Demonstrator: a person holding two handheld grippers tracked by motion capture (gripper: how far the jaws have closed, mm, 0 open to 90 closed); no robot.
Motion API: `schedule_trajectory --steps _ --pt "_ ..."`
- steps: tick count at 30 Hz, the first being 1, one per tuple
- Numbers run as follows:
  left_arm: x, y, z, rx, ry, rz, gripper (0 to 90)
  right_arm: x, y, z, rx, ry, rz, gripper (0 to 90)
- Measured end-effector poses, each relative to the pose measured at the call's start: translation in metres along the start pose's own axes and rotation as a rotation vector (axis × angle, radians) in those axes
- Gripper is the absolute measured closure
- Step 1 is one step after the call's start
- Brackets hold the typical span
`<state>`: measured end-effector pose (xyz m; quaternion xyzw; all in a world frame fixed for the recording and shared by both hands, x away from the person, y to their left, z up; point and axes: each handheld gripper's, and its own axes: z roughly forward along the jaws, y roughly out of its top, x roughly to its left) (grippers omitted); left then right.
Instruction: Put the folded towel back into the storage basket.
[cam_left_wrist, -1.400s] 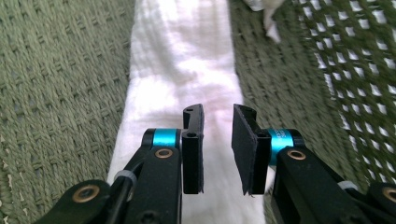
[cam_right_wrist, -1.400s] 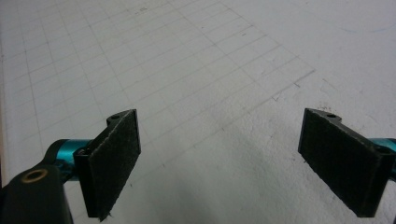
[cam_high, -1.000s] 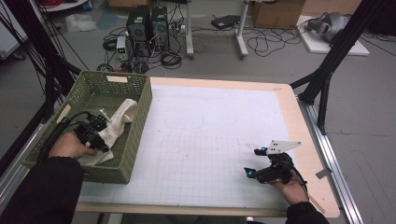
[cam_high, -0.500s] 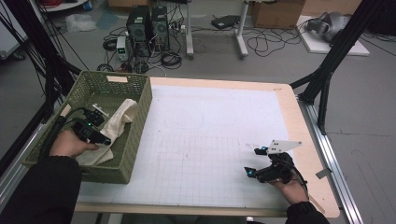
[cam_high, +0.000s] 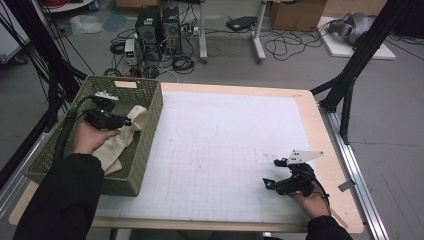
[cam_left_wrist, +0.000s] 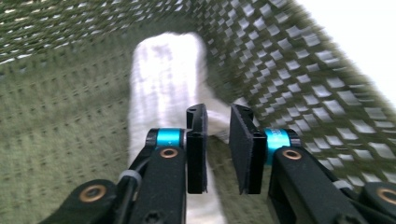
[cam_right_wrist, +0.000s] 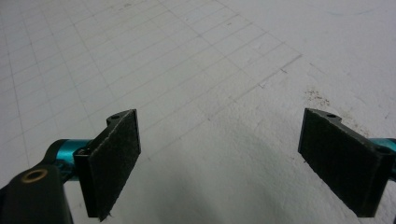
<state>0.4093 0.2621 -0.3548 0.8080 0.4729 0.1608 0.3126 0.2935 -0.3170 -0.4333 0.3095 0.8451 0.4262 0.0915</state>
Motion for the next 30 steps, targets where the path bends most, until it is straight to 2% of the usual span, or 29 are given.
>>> schedule_trajectory --steps 2,4,5,8,10,12,15,16,17,18,20,21,25,27,29,30 --pt "0.001 0.0 0.005 0.012 0.033 0.019 68.8 0.0 -0.001 -0.001 0.0 -0.007 0.008 12.2" --pt "0.001 -0.001 0.01 0.009 0.045 0.026 64.7 0.0 -0.002 -0.001 -0.001 -0.011 0.01 12.2" --pt "0.0 -0.002 0.013 0.022 0.071 0.031 62.2 0.0 -0.003 -0.002 -0.002 -0.011 0.008 12.2" --pt "-0.001 -0.007 0.022 0.071 0.091 0.032 59.6 0.001 -0.003 -0.003 -0.003 -0.015 0.014 12.2" --pt "-0.003 -0.009 0.029 0.121 0.134 0.03 58.9 0.001 -0.003 -0.003 -0.006 -0.015 0.007 12.2" --pt "-0.004 -0.012 0.035 0.151 0.152 0.025 58.0 0.001 -0.003 -0.002 -0.005 -0.008 0.005 12.2" --pt "-0.005 -0.014 0.039 0.189 0.169 0.017 65.1 0.002 -0.003 -0.002 -0.004 -0.008 -0.003 12.2" --pt "-0.004 -0.014 0.039 0.203 0.165 0.006 71.7 0.001 -0.003 -0.002 -0.008 -0.007 -0.004 12.2" --pt "-0.002 -0.015 0.039 0.218 0.158 -0.019 83.2 0.001 -0.003 -0.003 -0.011 -0.006 -0.005 12.2" --pt "-0.001 -0.015 0.038 0.221 0.154 -0.033 86.4 0.001 -0.003 -0.003 -0.01 -0.005 -0.001 12.2" --pt "0.0 -0.015 0.036 0.207 0.155 -0.066 87.4 0.0 -0.003 -0.004 -0.016 -0.002 -0.002 12.2" --pt "0.001 -0.014 0.034 0.185 0.16 -0.089 87.6 0.0 -0.003 -0.004 -0.016 -0.001 -0.003 12.2" --pt "0.008 -0.016 0.016 0.04 0.246 -0.197 87.8 0.001 -0.002 -0.004 -0.017 -0.002 -0.012 12.2" --pt "0.013 -0.019 0.001 -0.071 0.322 -0.265 87.8 0.002 -0.001 -0.005 -0.023 -0.004 -0.018 12.2" --pt "0.015 -0.022 -0.005 -0.113 0.357 -0.29 87.7 0.002 -0.001 -0.005 -0.026 -0.004 -0.017 12.2" --pt "0.015 -0.023 -0.005 -0.113 0.359 -0.281 87.7 0.002 -0.001 -0.005 -0.023 -0.005 -0.016 12.2"
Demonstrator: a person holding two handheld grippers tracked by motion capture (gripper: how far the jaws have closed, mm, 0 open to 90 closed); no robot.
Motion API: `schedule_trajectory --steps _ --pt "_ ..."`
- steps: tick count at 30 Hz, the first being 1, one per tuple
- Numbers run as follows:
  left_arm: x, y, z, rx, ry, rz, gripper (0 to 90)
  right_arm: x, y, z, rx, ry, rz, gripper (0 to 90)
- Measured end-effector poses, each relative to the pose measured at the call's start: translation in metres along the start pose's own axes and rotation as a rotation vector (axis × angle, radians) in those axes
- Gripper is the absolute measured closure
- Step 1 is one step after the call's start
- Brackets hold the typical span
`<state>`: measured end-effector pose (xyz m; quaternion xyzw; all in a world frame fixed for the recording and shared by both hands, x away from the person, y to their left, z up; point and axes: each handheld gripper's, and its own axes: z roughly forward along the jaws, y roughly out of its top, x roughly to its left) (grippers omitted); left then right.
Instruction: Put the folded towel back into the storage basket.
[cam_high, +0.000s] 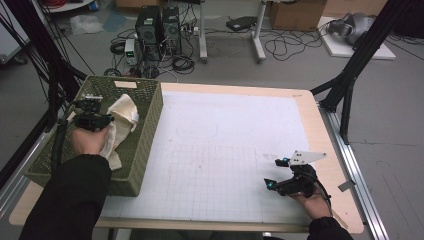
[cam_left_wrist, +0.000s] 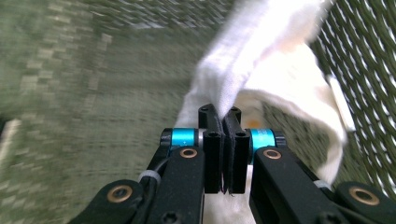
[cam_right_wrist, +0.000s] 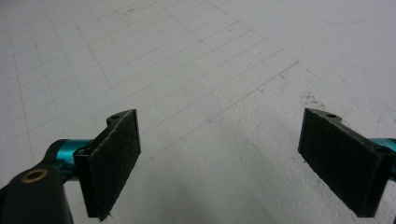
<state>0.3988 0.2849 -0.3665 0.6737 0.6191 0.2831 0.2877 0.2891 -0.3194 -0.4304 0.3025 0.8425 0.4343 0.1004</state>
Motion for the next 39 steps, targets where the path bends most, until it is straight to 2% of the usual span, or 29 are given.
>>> schedule_trajectory --steps 2,3,4,5,7,8,9,13,17,19,22,24,28,30,31,32,33,37,39 --pt "-0.003 -0.002 0.007 0.047 -0.048 0.014 87.0 0.0 0.0 0.002 0.006 0.003 -0.002 12.2" --pt "-0.005 -0.004 0.012 0.085 -0.083 0.019 83.2 0.001 0.0 0.002 0.009 0.004 -0.005 12.2" --pt "-0.009 -0.009 0.023 0.171 -0.178 0.025 75.6 0.001 0.0 0.002 0.01 0.006 -0.003 12.2" --pt "-0.014 -0.013 0.03 0.256 -0.222 0.064 70.4 0.001 0.0 0.003 0.01 0.005 -0.006 12.2" --pt "-0.021 -0.015 0.036 0.329 -0.211 0.124 63.7 0.001 0.0 0.003 0.009 0.004 -0.009 12.2" --pt "-0.023 -0.013 0.035 0.324 -0.206 0.14 63.3 0.001 0.0 0.003 0.009 0.005 -0.006 12.2" --pt "-0.023 -0.011 0.033 0.297 -0.2 0.145 64.1 0.002 0.001 0.002 0.006 0.006 -0.006 12.2" --pt "-0.02 -0.006 0.023 0.245 -0.186 0.155 77.1 0.002 0.001 0.002 0.005 0.009 -0.011 12.2" --pt "-0.017 -0.001 0.013 0.198 -0.211 0.161 81.5 0.002 0.001 0.002 0.003 0.012 -0.006 12.2" --pt "-0.016 0.0 0.01 0.198 -0.21 0.152 81.5 0.003 0.002 0.002 0.003 0.014 -0.011 12.2" --pt "-0.012 0.0 0.007 0.237 -0.197 0.158 81.5 0.004 0.002 0.001 -0.003 0.013 -0.022 12.2" --pt "-0.011 -0.003 0.01 0.292 -0.183 0.173 81.3 0.004 0.003 0.001 -0.002 0.014 -0.014 12.2" --pt "-0.011 -0.015 0.022 0.412 -0.2 0.186 81.5 0.004 0.003 0.002 -0.001 0.016 -0.019 12.2" --pt "-0.015 -0.021 0.029 0.456 -0.236 0.196 82.6 0.004 0.003 0.002 -0.003 0.019 -0.019 12.2" --pt "-0.018 -0.023 0.031 0.47 -0.268 0.205 82.8 0.004 0.003 0.003 -0.004 0.018 -0.021 12.2" --pt "-0.021 -0.025 0.032 0.466 -0.28 0.22 83.1 0.004 0.003 0.003 -0.003 0.017 -0.021 12.2" --pt "-0.022 -0.025 0.032 0.461 -0.274 0.235 83.2 0.004 0.003 0.003 0.0 0.017 -0.02 12.2" --pt "-0.02 -0.024 0.031 0.459 -0.287 0.23 82.4 0.004 0.003 0.004 0.002 0.019 -0.025 12.2" --pt "-0.02 -0.02 0.027 0.413 -0.277 0.236 81.2 0.004 0.003 0.003 0.002 0.018 -0.02 12.2"
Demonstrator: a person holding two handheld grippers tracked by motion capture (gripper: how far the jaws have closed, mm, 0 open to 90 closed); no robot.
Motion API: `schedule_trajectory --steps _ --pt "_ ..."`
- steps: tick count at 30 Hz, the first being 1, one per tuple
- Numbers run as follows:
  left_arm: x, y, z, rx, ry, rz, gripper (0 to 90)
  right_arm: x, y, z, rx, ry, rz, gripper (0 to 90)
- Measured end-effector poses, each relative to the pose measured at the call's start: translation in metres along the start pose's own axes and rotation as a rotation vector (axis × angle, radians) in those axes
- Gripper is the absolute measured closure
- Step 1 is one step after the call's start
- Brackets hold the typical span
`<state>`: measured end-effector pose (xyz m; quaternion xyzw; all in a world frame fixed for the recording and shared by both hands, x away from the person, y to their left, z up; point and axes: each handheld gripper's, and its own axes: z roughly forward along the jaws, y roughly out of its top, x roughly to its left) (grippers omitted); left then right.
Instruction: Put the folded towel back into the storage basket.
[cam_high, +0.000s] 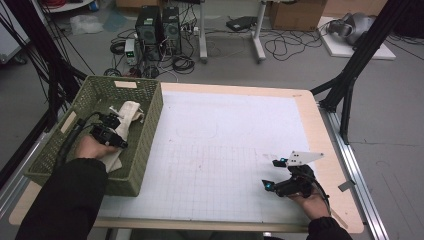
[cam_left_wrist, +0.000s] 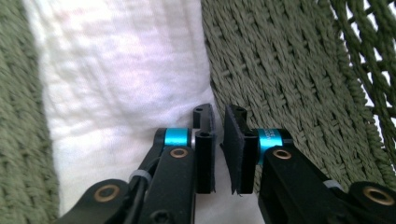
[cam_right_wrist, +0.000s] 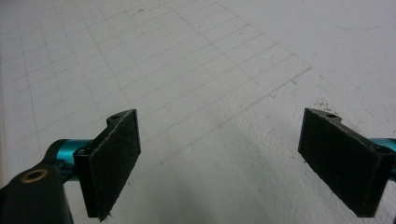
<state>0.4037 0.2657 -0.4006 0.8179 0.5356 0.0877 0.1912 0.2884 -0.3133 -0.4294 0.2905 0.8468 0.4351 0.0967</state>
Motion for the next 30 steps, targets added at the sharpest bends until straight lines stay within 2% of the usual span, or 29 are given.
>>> schedule_trajectory --steps 4,8,11,14,20,27,30 --pt "0.001 0.003 -0.016 -0.093 -0.014 -0.005 81.2 0.0 0.0 -0.001 -0.006 0.001 -0.003 12.2" --pt "0.001 0.001 -0.033 -0.129 -0.052 0.016 79.4 0.001 0.001 -0.002 -0.01 0.0 -0.004 12.2" --pt "-0.001 -0.002 -0.043 -0.136 -0.051 0.04 78.6 0.001 0.002 -0.002 -0.01 0.001 -0.005 12.2" --pt "-0.002 -0.007 -0.051 -0.158 -0.067 0.04 78.6 0.002 0.003 -0.002 -0.011 0.004 -0.012 12.2" --pt "-0.005 -0.019 -0.062 -0.217 -0.123 0.069 78.4 0.003 0.005 -0.001 -0.019 0.007 -0.019 12.2" --pt "-0.011 -0.027 -0.078 -0.286 -0.182 0.099 73.9 0.005 0.006 -0.002 -0.024 0.012 -0.027 12.2" --pt "-0.013 -0.031 -0.082 -0.294 -0.194 0.108 73.0 0.007 0.007 -0.003 -0.027 0.012 -0.019 12.2"
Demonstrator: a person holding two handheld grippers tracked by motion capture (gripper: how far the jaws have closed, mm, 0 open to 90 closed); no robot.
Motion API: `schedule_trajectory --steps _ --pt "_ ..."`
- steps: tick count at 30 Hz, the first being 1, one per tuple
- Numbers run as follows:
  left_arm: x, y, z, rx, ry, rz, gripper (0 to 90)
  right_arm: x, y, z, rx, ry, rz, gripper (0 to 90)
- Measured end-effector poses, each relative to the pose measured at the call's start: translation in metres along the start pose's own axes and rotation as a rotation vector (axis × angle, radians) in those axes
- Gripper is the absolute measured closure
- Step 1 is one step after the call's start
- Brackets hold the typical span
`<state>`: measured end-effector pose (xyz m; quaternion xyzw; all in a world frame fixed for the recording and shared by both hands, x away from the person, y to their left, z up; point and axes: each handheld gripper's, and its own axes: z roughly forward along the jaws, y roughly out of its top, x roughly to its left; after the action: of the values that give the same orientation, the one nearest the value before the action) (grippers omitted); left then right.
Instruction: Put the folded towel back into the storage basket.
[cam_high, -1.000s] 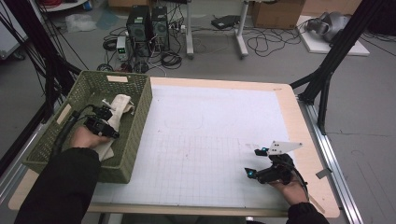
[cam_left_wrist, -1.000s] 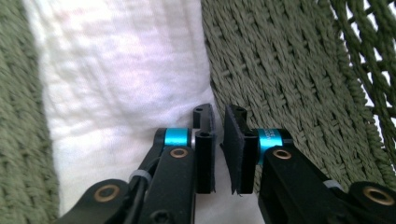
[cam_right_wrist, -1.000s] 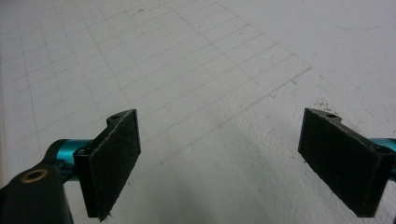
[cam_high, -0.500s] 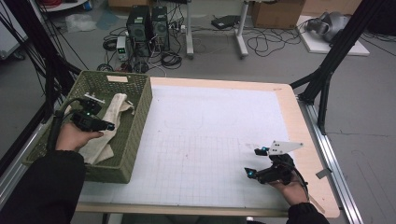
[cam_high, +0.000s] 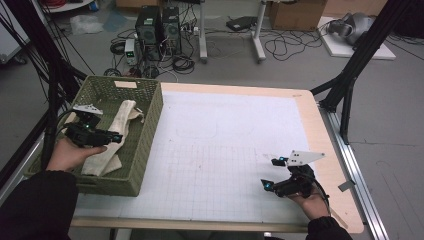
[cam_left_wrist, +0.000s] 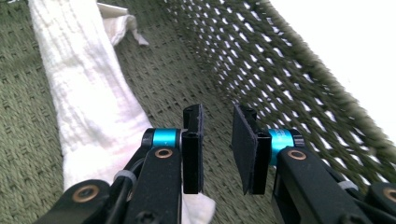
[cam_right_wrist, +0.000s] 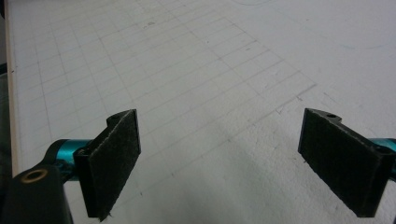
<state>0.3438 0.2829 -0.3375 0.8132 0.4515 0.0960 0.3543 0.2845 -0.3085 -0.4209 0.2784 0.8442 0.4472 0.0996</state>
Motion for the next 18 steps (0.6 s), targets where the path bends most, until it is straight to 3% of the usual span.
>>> schedule_trajectory --steps 12,18 --pt "-0.011 -0.008 -0.01 -0.062 -0.06 0.005 66.5 0.003 0.002 0.001 0.003 0.001 -0.009 12.1" --pt "-0.021 -0.006 -0.012 -0.122 -0.099 0.001 62.1 0.004 0.001 -0.001 -0.004 -0.005 -0.007 12.0"
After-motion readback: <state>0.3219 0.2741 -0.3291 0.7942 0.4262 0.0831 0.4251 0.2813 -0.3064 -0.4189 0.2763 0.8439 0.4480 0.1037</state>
